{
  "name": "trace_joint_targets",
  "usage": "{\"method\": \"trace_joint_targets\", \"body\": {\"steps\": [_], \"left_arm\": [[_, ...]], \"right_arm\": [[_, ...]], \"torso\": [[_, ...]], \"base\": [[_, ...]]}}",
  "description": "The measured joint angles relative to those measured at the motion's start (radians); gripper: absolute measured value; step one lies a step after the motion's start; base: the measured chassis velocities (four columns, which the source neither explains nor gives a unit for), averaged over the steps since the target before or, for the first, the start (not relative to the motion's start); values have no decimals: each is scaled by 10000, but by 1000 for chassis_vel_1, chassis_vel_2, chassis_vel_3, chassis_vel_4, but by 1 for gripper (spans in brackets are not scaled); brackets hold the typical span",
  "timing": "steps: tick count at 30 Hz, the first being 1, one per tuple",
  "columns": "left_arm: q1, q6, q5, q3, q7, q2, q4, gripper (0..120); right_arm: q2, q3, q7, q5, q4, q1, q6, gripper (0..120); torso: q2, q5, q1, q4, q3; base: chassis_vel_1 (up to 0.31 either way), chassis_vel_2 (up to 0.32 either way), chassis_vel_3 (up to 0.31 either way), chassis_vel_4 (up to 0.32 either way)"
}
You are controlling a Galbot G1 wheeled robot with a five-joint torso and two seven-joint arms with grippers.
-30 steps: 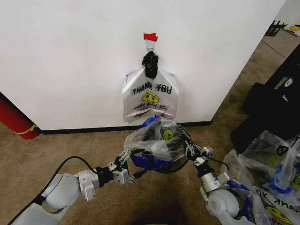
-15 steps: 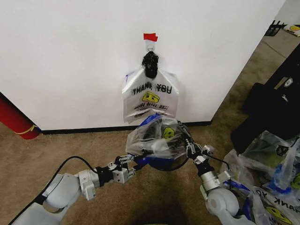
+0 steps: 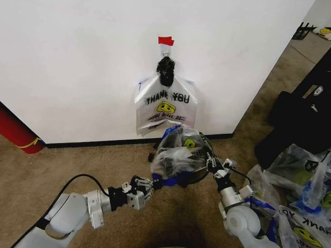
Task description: Pick up the garbage bag from the wall and place it over the trash bin.
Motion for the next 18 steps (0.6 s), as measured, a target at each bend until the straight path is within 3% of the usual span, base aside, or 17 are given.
{"method": "trace_joint_targets", "body": {"steps": [4, 9, 18], "left_arm": [[179, -565, 277, 170, 1247, -441, 299, 0], [360, -711, 509, 320, 1765, -860, 429, 0], [142, -754, 1475, 458, 1309, -1623, 949, 0]], "right_arm": [[51, -231, 877, 780, 885, -132, -630, 0], [110, -400, 1476, 1039, 1244, -211, -803, 0], [308, -656, 1839, 1381, 1597, -306, -986, 0]], "torso": [[0, -1, 0, 0, -1], [0, -1, 0, 0, 0], [0, 0, 0, -1, 0]], "base": [[0, 0, 0, 0], [0, 0, 0, 0], [0, 0, 0, 0]]}}
